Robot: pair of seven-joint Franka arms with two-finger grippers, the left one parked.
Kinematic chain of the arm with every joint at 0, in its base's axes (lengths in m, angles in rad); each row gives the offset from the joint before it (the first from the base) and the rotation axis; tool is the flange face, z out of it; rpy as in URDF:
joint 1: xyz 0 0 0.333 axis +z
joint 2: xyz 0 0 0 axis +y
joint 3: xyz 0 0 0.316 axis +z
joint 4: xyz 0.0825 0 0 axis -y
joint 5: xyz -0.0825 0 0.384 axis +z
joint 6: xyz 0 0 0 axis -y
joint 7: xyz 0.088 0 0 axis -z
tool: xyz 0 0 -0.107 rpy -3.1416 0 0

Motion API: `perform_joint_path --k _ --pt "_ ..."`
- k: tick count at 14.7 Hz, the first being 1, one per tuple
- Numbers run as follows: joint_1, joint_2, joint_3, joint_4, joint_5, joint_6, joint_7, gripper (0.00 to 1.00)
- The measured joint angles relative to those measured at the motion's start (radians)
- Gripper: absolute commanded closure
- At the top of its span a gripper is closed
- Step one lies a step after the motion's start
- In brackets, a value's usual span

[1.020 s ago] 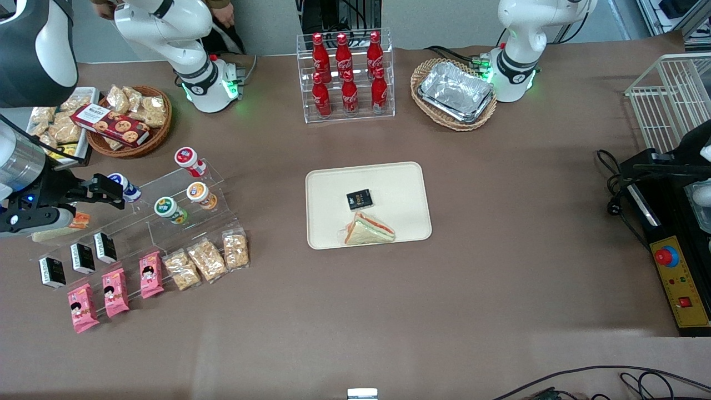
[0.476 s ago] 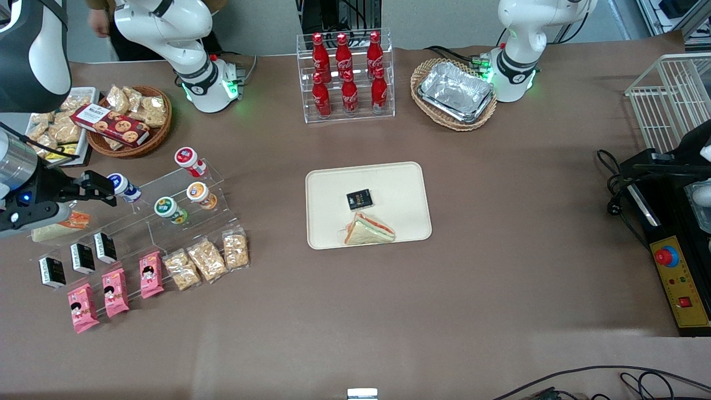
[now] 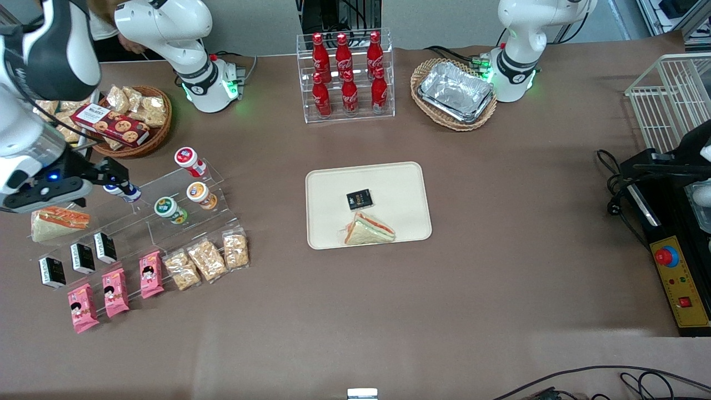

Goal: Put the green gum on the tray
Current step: 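Move the right gripper over the acrylic rack toward the green gum bottle, then lower the right gripper around the green-labelled gum bottle and close it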

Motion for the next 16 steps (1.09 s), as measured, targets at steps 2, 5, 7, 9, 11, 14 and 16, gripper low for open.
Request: perform_joint_path --k 2,5,7,9,11,14,16 --pt "0.0 -0.012 -0.007 -0.09 0.0 0.08 0.0 0.0" --pt "0.0 -0.013 -0.01 -0.222 0.0 0.226 0.0 0.0" --pt "0.003 -0.012 -0.01 -0.291 0.0 0.302 0.0 0.0" --pt "0.004 -0.007 -0.01 -0.326 0.0 0.334 0.0 0.0" --pt "0.005 0.001 -0.01 -0.348 0.0 0.365 -0.001 0.0" --pt "0.019 0.013 -0.01 -0.402 0.0 0.453 -0.002 0.0" --pt "0.028 0.027 -0.01 -0.437 0.0 0.513 -0.002 0.0"
